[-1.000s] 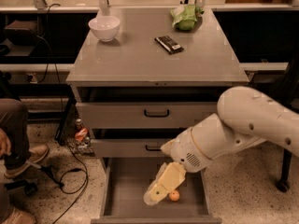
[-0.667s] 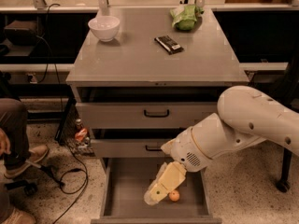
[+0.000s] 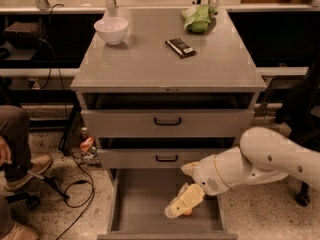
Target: Pick orange from bottom drawer and place on counter
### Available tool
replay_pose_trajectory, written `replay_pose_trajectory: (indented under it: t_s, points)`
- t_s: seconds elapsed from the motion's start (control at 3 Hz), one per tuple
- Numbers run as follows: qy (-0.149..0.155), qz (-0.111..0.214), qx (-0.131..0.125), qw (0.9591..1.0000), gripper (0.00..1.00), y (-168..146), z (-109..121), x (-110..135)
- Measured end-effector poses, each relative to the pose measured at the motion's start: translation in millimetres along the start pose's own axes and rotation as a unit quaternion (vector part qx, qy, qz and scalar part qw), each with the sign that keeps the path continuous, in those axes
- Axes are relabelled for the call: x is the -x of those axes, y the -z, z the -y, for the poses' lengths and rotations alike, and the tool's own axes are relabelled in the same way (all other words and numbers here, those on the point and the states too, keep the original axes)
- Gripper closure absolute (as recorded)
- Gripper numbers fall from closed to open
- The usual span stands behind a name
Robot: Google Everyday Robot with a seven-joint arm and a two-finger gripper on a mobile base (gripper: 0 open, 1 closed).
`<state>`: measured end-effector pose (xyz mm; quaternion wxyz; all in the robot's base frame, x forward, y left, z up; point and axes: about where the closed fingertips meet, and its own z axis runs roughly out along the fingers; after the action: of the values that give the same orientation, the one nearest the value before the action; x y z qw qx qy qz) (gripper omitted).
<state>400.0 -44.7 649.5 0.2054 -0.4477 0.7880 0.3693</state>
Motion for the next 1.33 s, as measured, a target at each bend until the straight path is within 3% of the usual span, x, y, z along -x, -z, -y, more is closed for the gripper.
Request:
replay_pose_trajectory:
  t_s: [0.33, 0.67, 1.0, 1.33]
  points:
    - [-0.019, 0.030, -0.001, 0.9994, 0.00, -31.5, 47.9, -39.2]
    - [-0.060, 0.049, 0.009, 0.9970, 0.00, -69.5, 87.5, -82.3]
    - [-0.077, 0.053, 0.027, 0.9953, 0.00, -86.8, 86.7, -96.5]
    - [-0.077, 0.053, 0.027, 0.9953, 0.00, -86.8, 86.8, -96.6]
